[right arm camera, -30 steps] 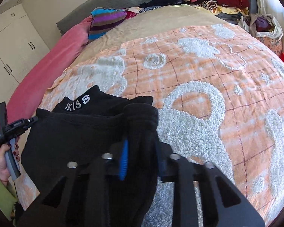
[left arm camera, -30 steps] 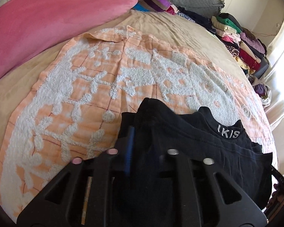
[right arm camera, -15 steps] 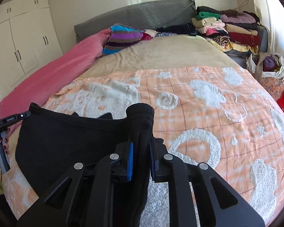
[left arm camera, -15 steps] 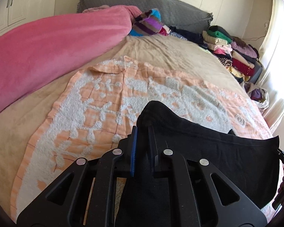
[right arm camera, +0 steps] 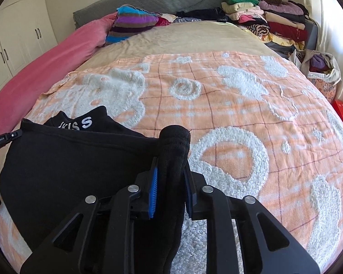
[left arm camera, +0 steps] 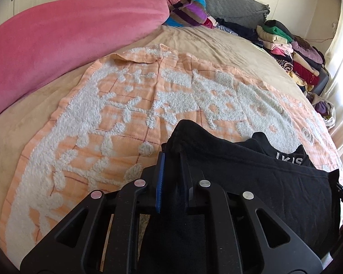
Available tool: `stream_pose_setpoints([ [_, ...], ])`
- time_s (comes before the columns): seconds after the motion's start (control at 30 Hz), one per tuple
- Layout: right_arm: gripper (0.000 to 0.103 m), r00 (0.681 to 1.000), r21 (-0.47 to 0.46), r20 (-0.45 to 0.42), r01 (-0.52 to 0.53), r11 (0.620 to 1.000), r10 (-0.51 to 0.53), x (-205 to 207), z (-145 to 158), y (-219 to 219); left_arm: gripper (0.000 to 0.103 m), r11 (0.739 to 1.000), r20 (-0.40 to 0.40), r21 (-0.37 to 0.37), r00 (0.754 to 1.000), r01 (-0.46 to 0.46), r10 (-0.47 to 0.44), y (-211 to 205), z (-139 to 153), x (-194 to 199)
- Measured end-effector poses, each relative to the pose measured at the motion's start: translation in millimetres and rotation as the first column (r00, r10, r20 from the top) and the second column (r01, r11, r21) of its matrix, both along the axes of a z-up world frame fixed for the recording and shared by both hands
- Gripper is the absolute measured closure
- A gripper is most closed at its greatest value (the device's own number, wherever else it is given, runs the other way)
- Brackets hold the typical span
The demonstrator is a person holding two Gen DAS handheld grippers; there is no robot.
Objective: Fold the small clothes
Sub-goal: 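Lower the hem onto the collar and open both grippers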
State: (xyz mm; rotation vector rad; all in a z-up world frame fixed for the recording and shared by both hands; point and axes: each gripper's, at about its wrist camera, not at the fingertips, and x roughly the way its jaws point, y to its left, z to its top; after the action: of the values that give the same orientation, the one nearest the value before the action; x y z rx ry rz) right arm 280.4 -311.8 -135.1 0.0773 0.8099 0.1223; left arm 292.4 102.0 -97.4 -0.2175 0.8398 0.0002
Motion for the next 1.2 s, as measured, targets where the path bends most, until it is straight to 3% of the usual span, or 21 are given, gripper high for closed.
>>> stream_pose_setpoints([
  [0.2, 0.073, 1.0, -0.032, 0.013, 0.003, 0.999, -0.003, -3, 5, 3, 0.095, 1.0, -0.022, 0.005, 1.0, 0.002, -0.002, -2, 4, -1],
  [0.43, 0.047, 0.999, -0.029, 0.035, 0.025, 0.999, -0.024, -8, 17, -2, 0.095, 1.0, -0.033, 0.016, 0.999, 0.006, -0.005, -2, 9, -4],
  [0.6, 0.045, 0.997, -0.02, 0.07, 0.021, 1.0, -0.02, -15, 30, 0, 0.095, 1.0, -0.035, 0.022, 0.999, 0.005, -0.004, -3, 13, -6],
  [0.67, 0.036, 0.996, -0.027, 0.081, 0.024, 0.999, -0.022, -17, 35, 1, 0.095, 0.999, -0.033, 0.033, 0.999, 0.006, -0.004, -4, 14, -8],
  [0.93, 0.034, 0.992, -0.036, 0.124, 0.012, 0.999, -0.007, -28, 51, 4, 0.095, 1.0, -0.024, 0.025, 1.0, -0.011, 0.011, 2, 24, -17],
  [1.2, 0.034, 0.991, -0.034, 0.127, 0.036, 0.999, -0.031, -38, 60, -3, 0.088, 0.999, -0.002, -0.01, 1.0, -0.03, 0.03, 13, 40, -37],
])
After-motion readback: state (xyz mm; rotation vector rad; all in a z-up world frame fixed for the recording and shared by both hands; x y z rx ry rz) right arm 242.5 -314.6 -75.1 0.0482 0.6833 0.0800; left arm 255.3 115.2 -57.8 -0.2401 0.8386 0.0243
